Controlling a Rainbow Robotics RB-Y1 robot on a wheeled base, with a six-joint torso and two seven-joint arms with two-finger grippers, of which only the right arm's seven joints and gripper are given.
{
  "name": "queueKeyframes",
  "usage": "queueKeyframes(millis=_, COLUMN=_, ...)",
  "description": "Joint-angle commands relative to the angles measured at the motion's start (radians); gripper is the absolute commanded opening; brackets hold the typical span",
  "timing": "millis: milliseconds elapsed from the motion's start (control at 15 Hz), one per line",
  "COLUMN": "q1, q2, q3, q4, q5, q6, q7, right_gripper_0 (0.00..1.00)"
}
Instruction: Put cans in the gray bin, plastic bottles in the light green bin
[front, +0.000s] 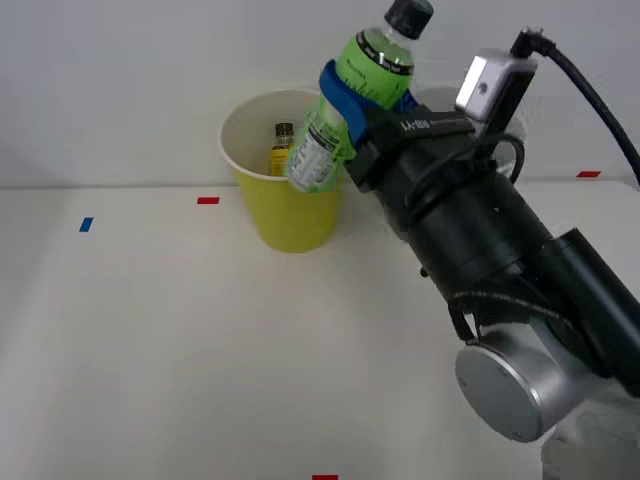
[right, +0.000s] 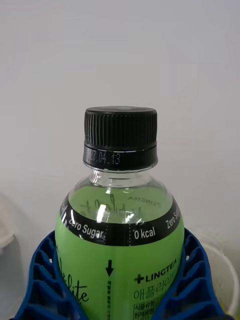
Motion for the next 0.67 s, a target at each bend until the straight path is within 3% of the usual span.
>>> queueKeyframes(millis=67, q1=-0.151, q2=0.095, q3=-0.026, q4=0.193, q5=-0.008, q6=-0.058, q7=-0.001, right_gripper_0=0.00)
queueKeyframes(millis=267, q1=-0.242, q2=0.149, q3=-0.030, q4=0.354, q5=0.010, q6=-0.123, q7=0.017, right_gripper_0=0.00)
queueKeyframes(millis=667, q1=-0.418, q2=0.149, q3=-0.058, q4=0.581, q5=0.053, q6=-0.132, q7=0.068, right_gripper_0=0.00)
